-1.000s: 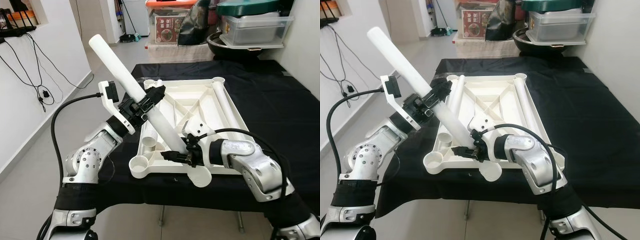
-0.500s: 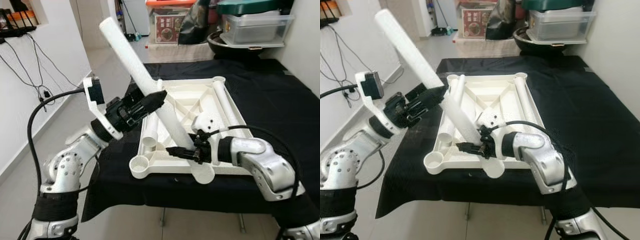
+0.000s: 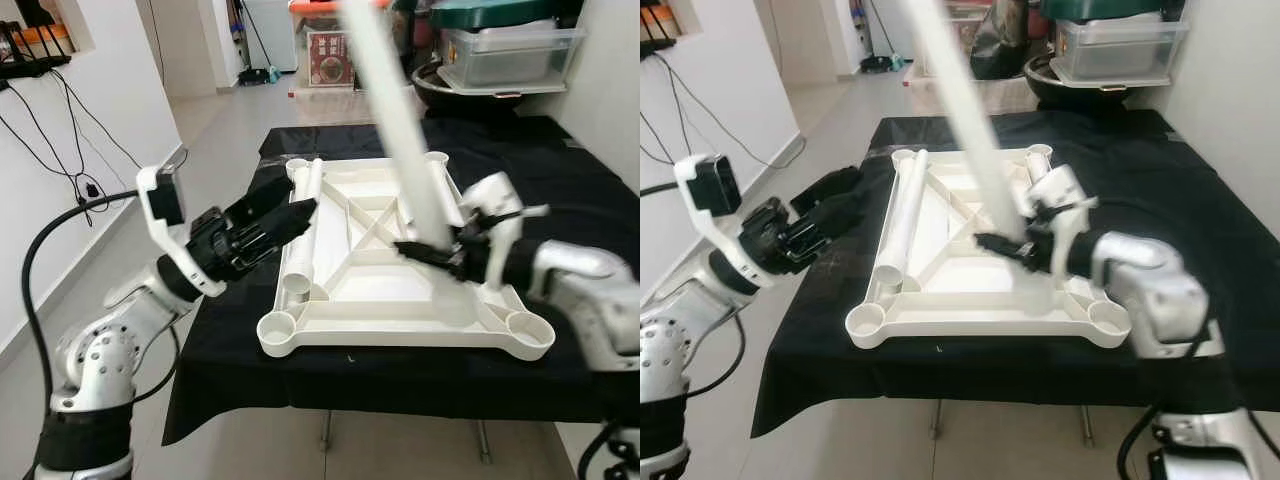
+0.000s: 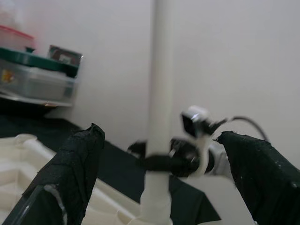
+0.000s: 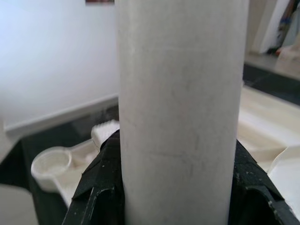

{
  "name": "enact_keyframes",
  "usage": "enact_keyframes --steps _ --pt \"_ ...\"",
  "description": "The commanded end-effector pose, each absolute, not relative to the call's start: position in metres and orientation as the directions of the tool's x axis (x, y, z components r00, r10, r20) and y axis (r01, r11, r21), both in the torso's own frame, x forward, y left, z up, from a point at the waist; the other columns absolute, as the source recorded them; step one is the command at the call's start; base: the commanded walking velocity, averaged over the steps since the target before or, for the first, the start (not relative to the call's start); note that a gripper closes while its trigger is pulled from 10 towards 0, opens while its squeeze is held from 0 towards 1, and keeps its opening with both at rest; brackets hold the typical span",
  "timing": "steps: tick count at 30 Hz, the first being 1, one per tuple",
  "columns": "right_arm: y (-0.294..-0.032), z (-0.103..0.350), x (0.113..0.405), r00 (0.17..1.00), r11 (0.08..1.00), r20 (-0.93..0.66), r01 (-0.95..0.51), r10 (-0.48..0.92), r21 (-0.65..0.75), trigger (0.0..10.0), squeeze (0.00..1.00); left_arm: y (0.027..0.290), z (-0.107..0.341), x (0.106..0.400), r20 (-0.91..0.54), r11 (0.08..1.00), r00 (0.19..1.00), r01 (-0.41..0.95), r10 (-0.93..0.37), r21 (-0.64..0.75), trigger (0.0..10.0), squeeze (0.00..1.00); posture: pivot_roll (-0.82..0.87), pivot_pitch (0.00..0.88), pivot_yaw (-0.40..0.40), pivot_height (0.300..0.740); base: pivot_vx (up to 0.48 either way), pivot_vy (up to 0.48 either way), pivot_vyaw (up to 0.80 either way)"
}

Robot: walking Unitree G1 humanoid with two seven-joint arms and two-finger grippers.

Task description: Building children table

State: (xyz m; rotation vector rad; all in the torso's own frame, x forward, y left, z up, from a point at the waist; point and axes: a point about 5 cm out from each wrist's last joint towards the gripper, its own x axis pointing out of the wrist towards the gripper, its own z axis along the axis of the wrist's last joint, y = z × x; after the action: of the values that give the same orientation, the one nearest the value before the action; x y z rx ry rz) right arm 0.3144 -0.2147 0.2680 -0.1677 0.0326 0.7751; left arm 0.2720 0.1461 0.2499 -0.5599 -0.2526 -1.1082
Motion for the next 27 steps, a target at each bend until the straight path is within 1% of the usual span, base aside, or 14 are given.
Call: enact_keyframes --steps 1,4,6,7,8,9,10,13,14,16,18,20,24,27 --pt "-0.215 0.284 0.316 0.718 0.714 -0.002 -0.692 0.696 -0.103 0.0 0.00 0.153 0.246 0.271 0.433 0.381 0.476 0.878 -0.765 -0.290 10.0 0.00 -0.10 0.000 0.052 0.740 0.000 0.000 0.00" --pt "-0.217 0.289 0.317 0.729 0.728 0.034 -0.680 0.684 -0.085 0.0 0.00 0.154 0.243 0.271 0.422 0.393 0.487 0.872 -0.765 -0.293 10.0 0.00 -0.10 0.000 0.052 0.740 0.000 0.000 0.00" --pt "-0.220 0.303 0.328 0.775 0.786 0.164 -0.619 0.610 0.000 0.0 0.00 0.156 0.231 0.271 0.365 0.438 0.524 0.849 -0.769 -0.297 10.0 0.00 -0.09 0.000 0.052 0.740 0.000 0.000 0.00" --pt "-0.220 0.307 0.332 0.786 0.799 0.203 -0.601 0.584 0.029 0.0 0.00 0.155 0.226 0.271 0.338 0.455 0.537 0.840 -0.773 -0.294 10.0 0.00 -0.09 0.000 0.052 0.740 0.000 0.000 0.00" --pt "-0.220 0.307 0.332 0.786 0.799 0.203 -0.601 0.584 0.029 0.0 0.00 0.155 0.226 0.271 0.338 0.455 0.537 0.840 -0.773 -0.294 10.0 0.00 -0.09 0.000 0.052 0.740 0.000 0.000 0.00" --pt "-0.213 0.308 0.340 0.805 0.819 0.269 -0.568 0.529 0.087 0.0 0.00 0.153 0.213 0.272 0.267 0.508 0.573 0.816 -0.775 -0.277 10.0 0.00 -0.07 0.000 0.042 0.740 0.000 0.000 0.00" --pt "-0.207 0.308 0.342 0.811 0.828 0.301 -0.551 0.502 0.103 0.0 0.00 0.153 0.209 0.274 0.247 0.530 0.592 0.802 -0.767 -0.277 10.0 0.00 -0.07 0.000 0.039 0.740 0.000 0.000 0.00" --pt "-0.197 0.306 0.344 0.814 0.833 0.331 -0.540 0.478 0.123 0.0 0.00 0.153 0.205 0.277 0.231 0.553 0.615 0.784 -0.754 -0.282 10.0 0.00 -0.06 0.000 0.039 0.740 0.000 0.000 0.00" --pt "-0.197 0.306 0.344 0.814 0.833 0.331 -0.540 0.478 0.123 0.0 0.00 0.153 0.205 0.277 0.231 0.553 0.615 0.784 -0.754 -0.282 10.0 0.00 -0.06 0.000 0.039 0.740 0.000 0.000 0.00" --pt "-0.184 0.303 0.345 0.812 0.831 0.344 -0.540 0.472 0.133 0.0 0.00 0.153 0.204 0.278 0.227 0.553 0.616 0.782 -0.754 -0.287 10.0 0.00 -0.06 0.000 0.041 0.740 0.000 0.000 0.00" --pt "-0.184 0.303 0.345 0.812 0.831 0.344 -0.540 0.472 0.133 0.0 0.00 0.153 0.204 0.278 0.227 0.553 0.616 0.782 -0.754 -0.287 10.0 0.00 -0.06 0.000 0.041 0.740 0.000 0.000 0.00" --pt "-0.172 0.301 0.345 0.804 0.820 0.359 -0.552 0.475 0.151 0.0 0.00 0.153 0.197 0.276 0.177 0.551 0.601 0.792 -0.779 -0.264 10.0 0.00 -0.06 0.000 0.045 0.740 0.000 0.000 0.00" --pt "-0.169 0.302 0.345 0.801 0.816 0.366 -0.556 0.473 0.160 0.0 0.00 0.152 0.191 0.275 0.146 0.551 0.595 0.795 -0.790 -0.253 10.0 0.00 -0.06 0.000 0.046 0.740 0.000 0.000 0.00" --pt "-0.172 0.307 0.345 0.805 0.819 0.397 -0.542 0.440 0.191 0.0 0.00 0.149 0.177 0.271 0.079 0.551 0.581 0.800 -0.810 -0.236 10.0 0.00 -0.06 0.000 0.053 0.740 0.000 0.000 0.00"
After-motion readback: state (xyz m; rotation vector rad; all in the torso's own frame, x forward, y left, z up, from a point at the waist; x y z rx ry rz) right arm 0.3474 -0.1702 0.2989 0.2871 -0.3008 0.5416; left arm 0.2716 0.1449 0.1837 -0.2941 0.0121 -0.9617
